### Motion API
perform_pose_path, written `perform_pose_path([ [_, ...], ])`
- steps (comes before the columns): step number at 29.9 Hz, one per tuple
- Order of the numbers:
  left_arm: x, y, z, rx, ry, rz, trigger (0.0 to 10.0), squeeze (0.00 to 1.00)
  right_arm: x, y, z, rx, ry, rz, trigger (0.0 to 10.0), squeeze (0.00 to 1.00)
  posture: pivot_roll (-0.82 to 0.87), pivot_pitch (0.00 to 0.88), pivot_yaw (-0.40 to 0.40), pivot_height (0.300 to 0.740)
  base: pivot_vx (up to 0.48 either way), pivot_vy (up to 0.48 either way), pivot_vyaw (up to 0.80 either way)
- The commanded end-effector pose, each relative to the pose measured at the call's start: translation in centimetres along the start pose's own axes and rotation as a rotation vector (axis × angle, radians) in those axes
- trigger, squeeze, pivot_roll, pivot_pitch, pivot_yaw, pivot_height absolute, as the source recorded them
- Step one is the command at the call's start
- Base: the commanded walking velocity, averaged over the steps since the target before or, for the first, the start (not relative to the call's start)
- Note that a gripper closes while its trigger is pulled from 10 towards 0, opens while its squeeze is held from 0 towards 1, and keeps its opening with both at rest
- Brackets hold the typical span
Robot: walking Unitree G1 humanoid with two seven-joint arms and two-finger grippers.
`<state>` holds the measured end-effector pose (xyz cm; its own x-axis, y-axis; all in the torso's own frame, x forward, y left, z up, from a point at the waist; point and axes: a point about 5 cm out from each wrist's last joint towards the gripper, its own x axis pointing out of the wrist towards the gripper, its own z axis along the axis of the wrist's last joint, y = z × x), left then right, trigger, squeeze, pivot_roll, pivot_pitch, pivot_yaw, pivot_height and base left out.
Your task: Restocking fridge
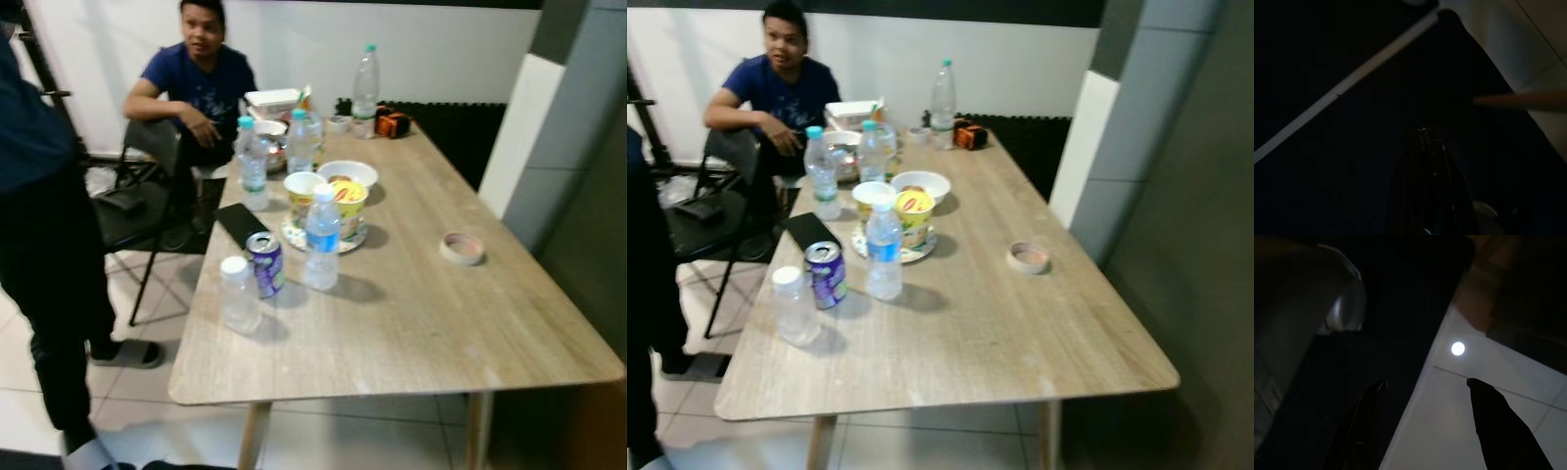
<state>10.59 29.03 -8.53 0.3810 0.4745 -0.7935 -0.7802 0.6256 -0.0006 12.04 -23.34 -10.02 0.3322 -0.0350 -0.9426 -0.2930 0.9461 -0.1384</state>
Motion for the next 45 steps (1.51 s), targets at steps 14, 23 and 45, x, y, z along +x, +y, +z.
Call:
perform_pose_path([
  [14, 0.6, 0.4, 8.3, -0.227, -0.286, 0.063, 10.0, 1.0, 0.0, 0.0, -0.2, -0.028, 0.006, 0.006, 10.0, 0.0, -0.07, 0.01, 0.006, 0.74, 0.0, 0.0, 0.0],
  [23, -0.8, -1.6, 18.1, -0.319, -0.601, -0.073, 10.0, 1.0, 0.0, 0.1, -0.2, -0.038, 0.007, 0.012, 10.0, 0.0, -0.07, 0.004, 0.003, 0.74, 0.0, 0.0, 0.0],
  [45, -12.9, -17.6, 28.2, 0.125, -1.09, -1.192, 10.0, 0.0, 0.0, 0.4, -0.2, -0.067, 0.013, 0.029, 10.0, 0.0, -0.07, 0.005, 0.006, 0.74, 0.0, 0.0, 0.0],
])
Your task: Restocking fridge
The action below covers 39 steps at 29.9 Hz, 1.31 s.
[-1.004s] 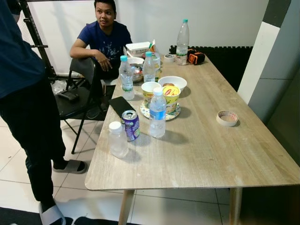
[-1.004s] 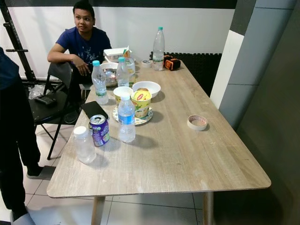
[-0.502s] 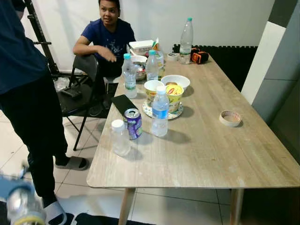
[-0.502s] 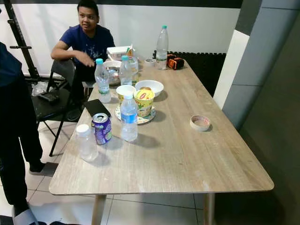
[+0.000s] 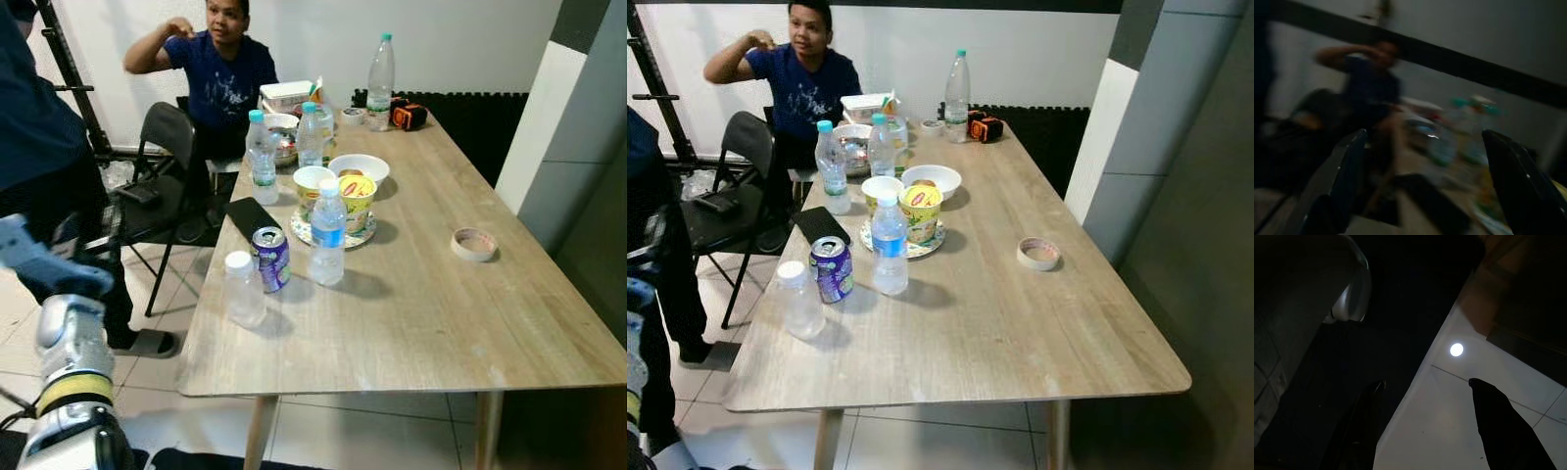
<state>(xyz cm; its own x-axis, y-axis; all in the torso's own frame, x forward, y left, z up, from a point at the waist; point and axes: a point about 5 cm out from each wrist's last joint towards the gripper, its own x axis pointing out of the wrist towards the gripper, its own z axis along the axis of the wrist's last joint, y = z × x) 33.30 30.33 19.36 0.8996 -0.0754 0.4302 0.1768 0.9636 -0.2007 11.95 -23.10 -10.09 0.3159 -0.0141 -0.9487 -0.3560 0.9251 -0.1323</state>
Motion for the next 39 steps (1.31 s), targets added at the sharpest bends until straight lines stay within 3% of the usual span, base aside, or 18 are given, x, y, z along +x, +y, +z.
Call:
perform_pose_path([
  [1, 0.2, -1.9, -1.1, 0.028, 0.068, -0.118, 10.0, 0.0, 0.0, 0.2, -0.3, -0.006, 0.006, 0.004, 10.0, 0.0, -0.07, 0.005, 0.006, 0.74, 0.0, 0.0, 0.0],
  [2, 0.2, -1.9, -1.1, 0.028, 0.068, -0.118, 10.0, 0.0, 0.0, 0.2, -0.3, -0.006, 0.006, 0.004, 10.0, 0.0, -0.07, 0.005, 0.006, 0.74, 0.0, 0.0, 0.0],
  [5, 0.6, -5.2, -2.2, 0.08, 0.16, -0.328, 10.0, 0.0, 0.0, 0.3, -0.3, -0.006, 0.006, 0.007, 10.0, 0.0, -0.07, 0.009, 0.005, 0.74, 0.0, 0.0, 0.0],
  [8, 0.7, -5.8, -2.4, 0.085, 0.182, -0.362, 10.0, 0.0, 0.0, 0.3, -0.3, -0.006, 0.005, 0.008, 10.0, 0.0, -0.07, 0.008, 0.005, 0.74, 0.0, 0.0, 0.0],
  [14, 0.3, -8.2, -5.2, 0.142, 0.345, -0.471, 10.0, 0.0, 0.1, 0.5, 0.0, -0.005, -0.001, 0.011, 10.0, 0.0, -0.07, 0.008, 0.005, 0.74, 0.0, 0.0, 0.0],
  [18, 0.4, -8.4, -5.6, 0.152, 0.372, -0.463, 10.0, 0.0, 0.1, 0.5, 0.1, -0.003, -0.003, 0.012, 10.0, 0.0, -0.07, 0.008, 0.005, 0.74, 0.0, 0.0, 0.0],
  [23, 0.2, -8.4, -6.2, 0.224, 0.444, -0.458, 10.0, 0.0, 0.1, 0.5, 0.0, -0.003, -0.001, 0.014, 10.0, 0.0, -0.07, 0.01, 0.012, 0.74, 0.0, 0.0, 0.0],
  [39, -0.6, -8.6, -7.5, 0.147, 0.505, -0.436, 10.0, 0.0, 0.1, 0.4, 0.0, 0.0, -0.003, 0.011, 10.0, 0.0, -0.07, 0.01, 0.012, 0.74, 0.0, 0.0, 0.0],
])
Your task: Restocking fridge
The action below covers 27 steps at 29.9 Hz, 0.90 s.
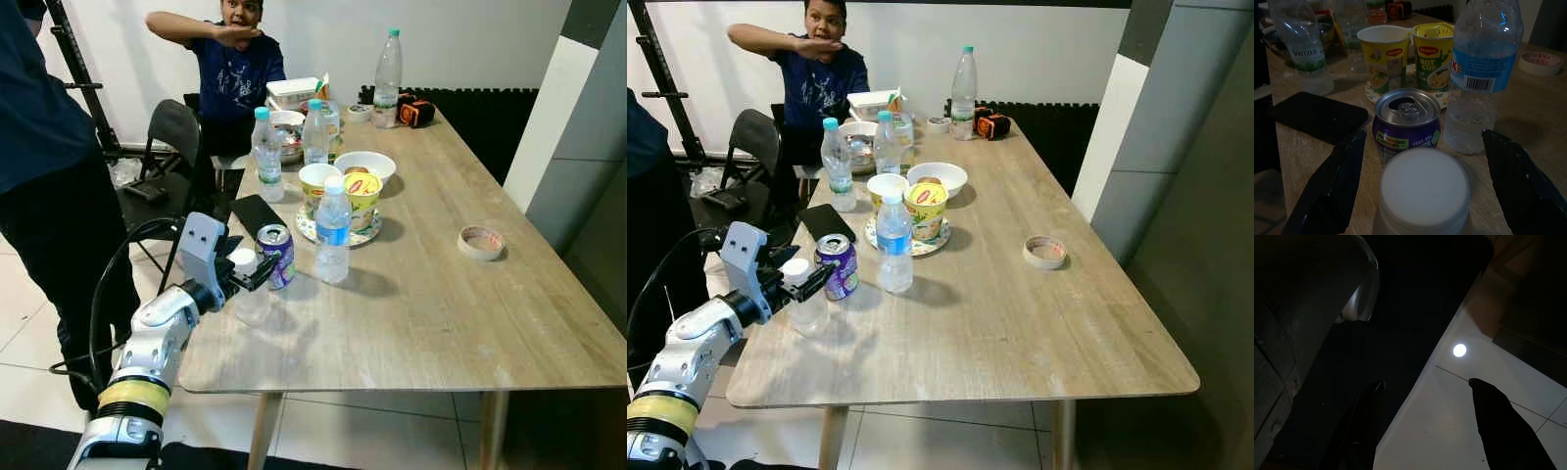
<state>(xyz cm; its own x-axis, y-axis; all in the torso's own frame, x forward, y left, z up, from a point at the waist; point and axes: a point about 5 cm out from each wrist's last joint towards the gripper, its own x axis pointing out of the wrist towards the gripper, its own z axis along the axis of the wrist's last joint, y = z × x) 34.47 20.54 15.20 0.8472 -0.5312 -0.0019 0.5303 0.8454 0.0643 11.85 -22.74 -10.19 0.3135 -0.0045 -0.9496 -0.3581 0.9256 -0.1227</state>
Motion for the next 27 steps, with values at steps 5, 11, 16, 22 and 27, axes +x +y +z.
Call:
perform_pose_path([
  [5, -0.06, -0.72, -1.46, -0.042, 0.043, -0.01, 10.0, 0.0, 0.01, 0.05, 0.04, -0.002, -0.003, 0.002, 10.0, 0.0, -0.08, 0.01, 0.011, 0.74, 0.0, 0.0, 0.0],
  [11, -0.15, -0.46, -1.62, -0.046, 0.054, 0.014, 10.0, 0.0, 0.01, 0.02, 0.07, -0.002, -0.003, 0.0, 10.0, 0.0, -0.08, 0.009, 0.01, 0.74, 0.0, 0.0, 0.0],
  [16, -0.25, -0.17, -1.86, -0.058, 0.062, 0.037, 0.0, 0.0, -0.01, -0.04, 0.07, 0.0, -0.005, -0.002, 10.0, 0.0, -0.08, 0.009, 0.01, 0.74, 0.0, 0.0, 0.0],
  [22, -0.27, -0.2, -1.87, -0.061, 0.064, 0.034, 0.0, 0.0, 0.0, -0.02, 0.05, 0.0, -0.004, -0.002, 10.0, 0.0, -0.08, 0.007, 0.012, 0.74, 0.0, 0.0, 0.0],
  [27, -0.38, -0.14, -1.95, -0.065, 0.067, 0.034, 0.0, 0.0, 0.01, -0.01, 0.11, 0.003, -0.006, -0.003, 10.0, 0.0, -0.08, 0.011, 0.013, 0.74, 0.0, 0.0, 0.0],
])
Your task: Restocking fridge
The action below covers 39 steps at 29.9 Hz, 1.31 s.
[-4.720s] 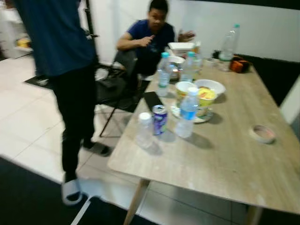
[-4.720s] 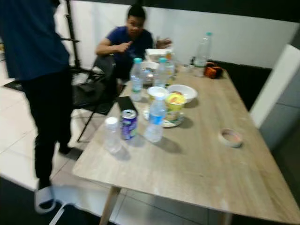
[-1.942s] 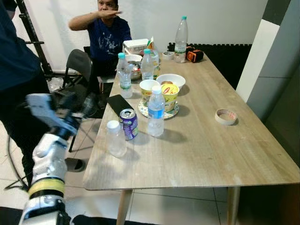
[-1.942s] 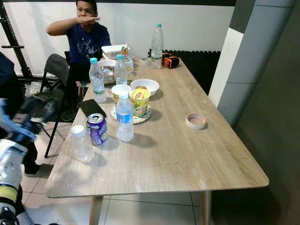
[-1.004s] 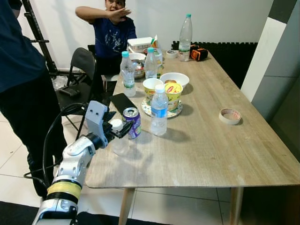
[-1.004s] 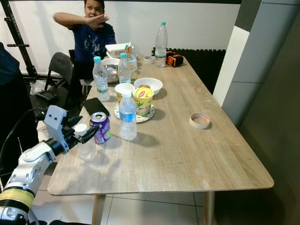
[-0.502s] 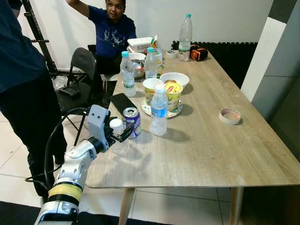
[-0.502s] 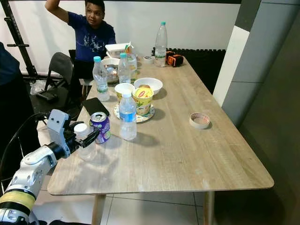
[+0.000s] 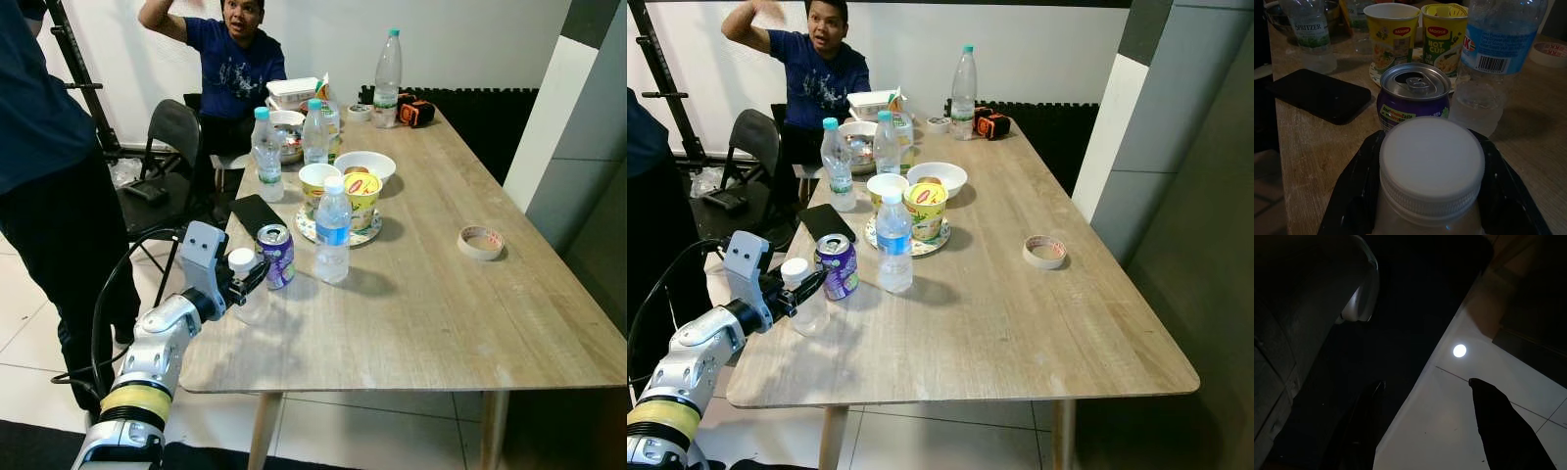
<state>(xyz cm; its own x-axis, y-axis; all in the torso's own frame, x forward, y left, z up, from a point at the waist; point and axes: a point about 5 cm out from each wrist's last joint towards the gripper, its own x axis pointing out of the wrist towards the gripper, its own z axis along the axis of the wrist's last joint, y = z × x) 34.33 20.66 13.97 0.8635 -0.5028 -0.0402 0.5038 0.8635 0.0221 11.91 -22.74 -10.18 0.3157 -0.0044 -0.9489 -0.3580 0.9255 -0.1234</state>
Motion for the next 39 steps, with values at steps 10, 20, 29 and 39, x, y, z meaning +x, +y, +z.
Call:
perform_pose_path([
  [10, -0.7, -0.1, -0.2, -0.07, -0.021, -0.047, 0.0, 0.0, 0.0, 0.0, -0.1, 0.005, 0.0, -0.004, 10.0, 0.0, -0.08, 0.007, 0.012, 0.74, 0.0, 0.0, 0.0],
  [20, -2.8, -1.8, 1.8, -0.098, -0.099, -0.306, 10.0, 0.0, 0.0, 0.0, -0.3, 0.004, 0.003, -0.003, 10.0, 0.0, -0.08, 0.009, 0.01, 0.74, 0.0, 0.0, 0.0],
  [29, -3.2, -4.4, 1.8, -0.142, -0.098, -0.487, 10.0, 0.0, 0.0, 0.2, -0.2, -0.003, 0.002, 0.001, 10.0, 0.0, -0.08, 0.009, 0.01, 0.74, 0.0, 0.0, 0.0],
  [39, -4.0, -6.3, 1.1, -0.231, -0.084, -0.617, 10.0, 0.0, 0.1, 0.3, -0.1, 0.001, 0.0, 0.001, 10.0, 0.0, -0.07, 0.003, 0.017, 0.74, 0.0, 0.0, 0.0],
])
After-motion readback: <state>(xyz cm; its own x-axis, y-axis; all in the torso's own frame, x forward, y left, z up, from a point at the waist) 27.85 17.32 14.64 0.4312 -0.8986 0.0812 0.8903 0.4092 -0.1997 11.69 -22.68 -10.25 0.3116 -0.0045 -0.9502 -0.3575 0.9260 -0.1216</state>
